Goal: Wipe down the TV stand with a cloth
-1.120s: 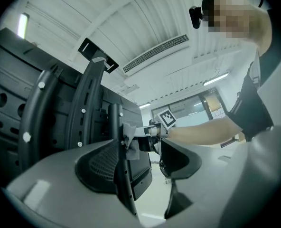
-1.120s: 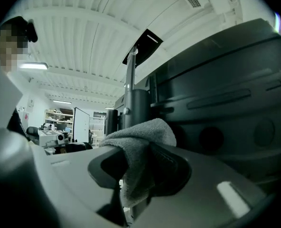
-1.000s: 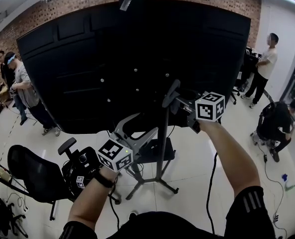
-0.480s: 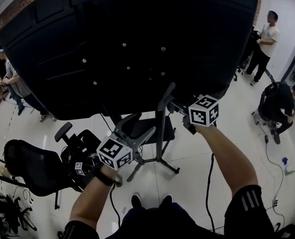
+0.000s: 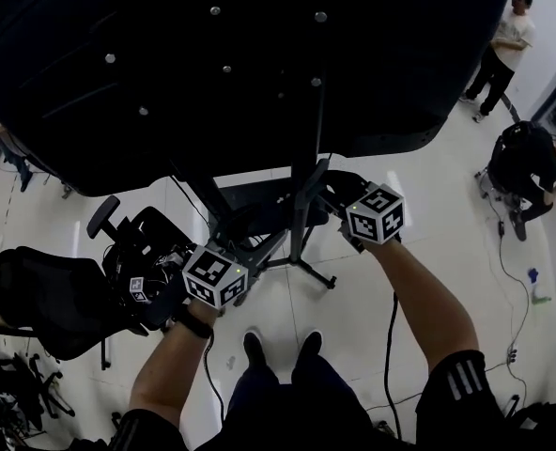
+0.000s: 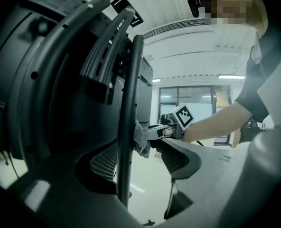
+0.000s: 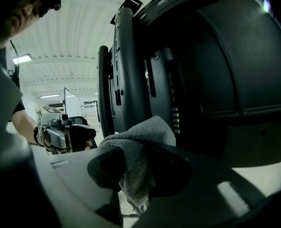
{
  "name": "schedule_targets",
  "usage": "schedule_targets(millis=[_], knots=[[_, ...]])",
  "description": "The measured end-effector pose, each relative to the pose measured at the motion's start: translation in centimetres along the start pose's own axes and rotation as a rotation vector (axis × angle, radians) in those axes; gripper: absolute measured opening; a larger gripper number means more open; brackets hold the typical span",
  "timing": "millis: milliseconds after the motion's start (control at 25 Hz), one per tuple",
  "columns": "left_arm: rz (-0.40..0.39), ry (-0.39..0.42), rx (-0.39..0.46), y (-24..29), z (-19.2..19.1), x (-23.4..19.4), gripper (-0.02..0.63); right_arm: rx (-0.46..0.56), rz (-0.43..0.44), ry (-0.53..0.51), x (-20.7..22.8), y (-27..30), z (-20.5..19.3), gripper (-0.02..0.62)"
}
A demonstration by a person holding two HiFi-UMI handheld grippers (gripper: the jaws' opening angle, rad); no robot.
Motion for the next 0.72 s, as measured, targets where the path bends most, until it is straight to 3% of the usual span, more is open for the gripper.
schedule_targets(millis=[720], knots=[[-0.027, -0.167, -0.233, 6.9, -21.1, -4.1, 0.305, -0.203, -0.031, 0.185, 3.2, 11.4, -21.9, 0.13]])
Point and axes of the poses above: the fingertips, and each gripper's own axes: y forward along the fingers, x to its right, z out of its top, the point moved 2 cm from there along -y, backward along the fingers, and after that the axes turned 13 degrees about -x, right-handed, at the moved point
